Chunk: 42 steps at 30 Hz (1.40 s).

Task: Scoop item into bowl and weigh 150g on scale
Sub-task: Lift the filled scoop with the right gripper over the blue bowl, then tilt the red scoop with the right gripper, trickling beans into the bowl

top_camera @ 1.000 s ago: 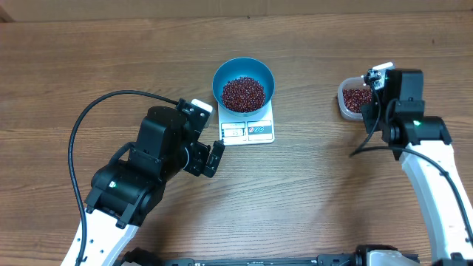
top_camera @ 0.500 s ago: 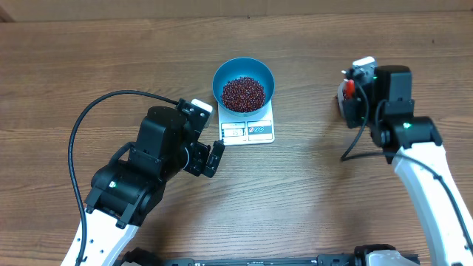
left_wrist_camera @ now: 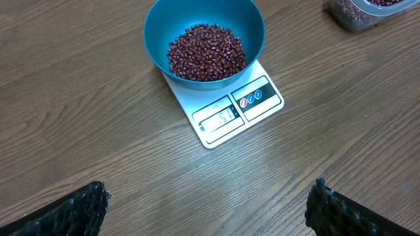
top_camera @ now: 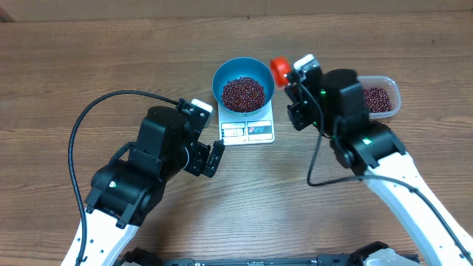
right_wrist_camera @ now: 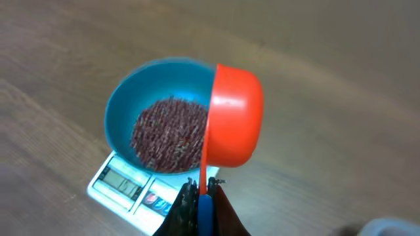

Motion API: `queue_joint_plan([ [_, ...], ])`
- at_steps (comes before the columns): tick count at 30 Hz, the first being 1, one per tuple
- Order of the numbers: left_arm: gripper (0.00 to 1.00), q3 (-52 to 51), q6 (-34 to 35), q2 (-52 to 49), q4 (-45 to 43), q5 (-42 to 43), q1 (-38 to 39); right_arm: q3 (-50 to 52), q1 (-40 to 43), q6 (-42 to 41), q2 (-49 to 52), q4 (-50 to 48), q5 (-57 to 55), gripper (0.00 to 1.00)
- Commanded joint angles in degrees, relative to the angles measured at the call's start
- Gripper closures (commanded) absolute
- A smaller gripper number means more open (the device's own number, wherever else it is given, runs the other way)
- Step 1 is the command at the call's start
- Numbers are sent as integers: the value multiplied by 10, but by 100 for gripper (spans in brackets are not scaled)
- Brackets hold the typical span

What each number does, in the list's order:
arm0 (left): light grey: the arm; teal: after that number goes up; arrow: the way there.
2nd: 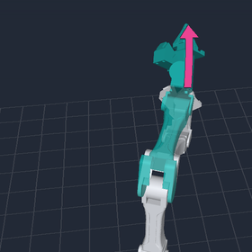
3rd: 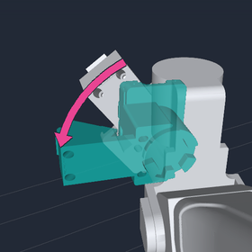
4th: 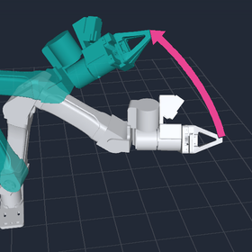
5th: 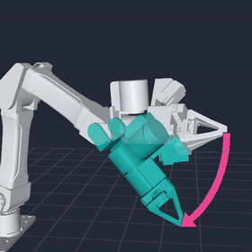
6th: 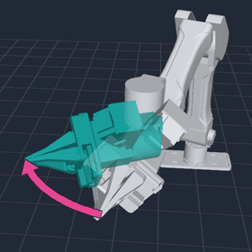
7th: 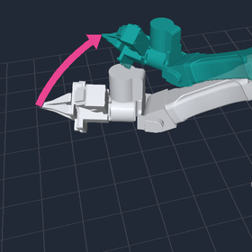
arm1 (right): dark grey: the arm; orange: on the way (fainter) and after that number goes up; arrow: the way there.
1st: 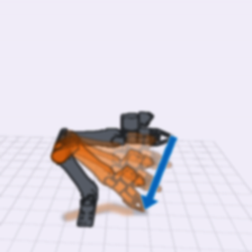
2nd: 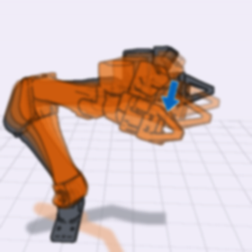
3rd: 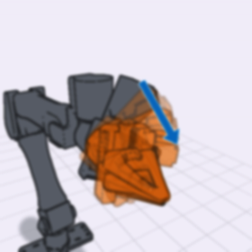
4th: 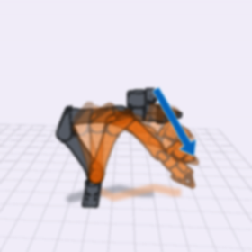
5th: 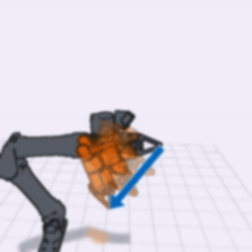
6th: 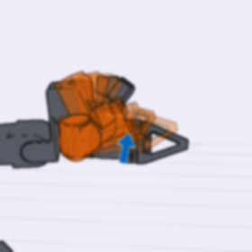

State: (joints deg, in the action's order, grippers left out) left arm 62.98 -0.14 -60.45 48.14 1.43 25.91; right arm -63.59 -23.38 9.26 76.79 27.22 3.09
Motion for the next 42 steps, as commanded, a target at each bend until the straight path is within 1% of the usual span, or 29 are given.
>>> queue_joint_plan([
  [1, 1, -2, 3, -3, -1, -4, 4, -84, -1, -61, 45, 33, 28, 96],
  [6, 1, -2, 3, -3, -1, -4, 4, -243, -2, -58, 136, 184, 30, 97],
  [8, 1, -2, 3, -3, -1, -4, 4, -287, -2, -58, 163, 217, 31, 97],
  [10, 0, -2, 3, -3, -1, -4, 4, -302, -2, -58, 176, 229, 32, 97],
  [18, 1, -2, 3, -3, -1, -4, 4, -303, -3, -45, 227, 260, 70, 97],
  [27, 1, -2, 3, -3, -1, -4, 4, -302, -7, -48, 286, 252, 73, 97],
  [39, 1, -2, 3, -3, -1, -4, 4, -297, -9, -48, 316, 242, 91, 97],
  [42, 0, -2, 3, -3, -1, -4, 4, -294, -10, -48, 336, 236, 107, 97],
])
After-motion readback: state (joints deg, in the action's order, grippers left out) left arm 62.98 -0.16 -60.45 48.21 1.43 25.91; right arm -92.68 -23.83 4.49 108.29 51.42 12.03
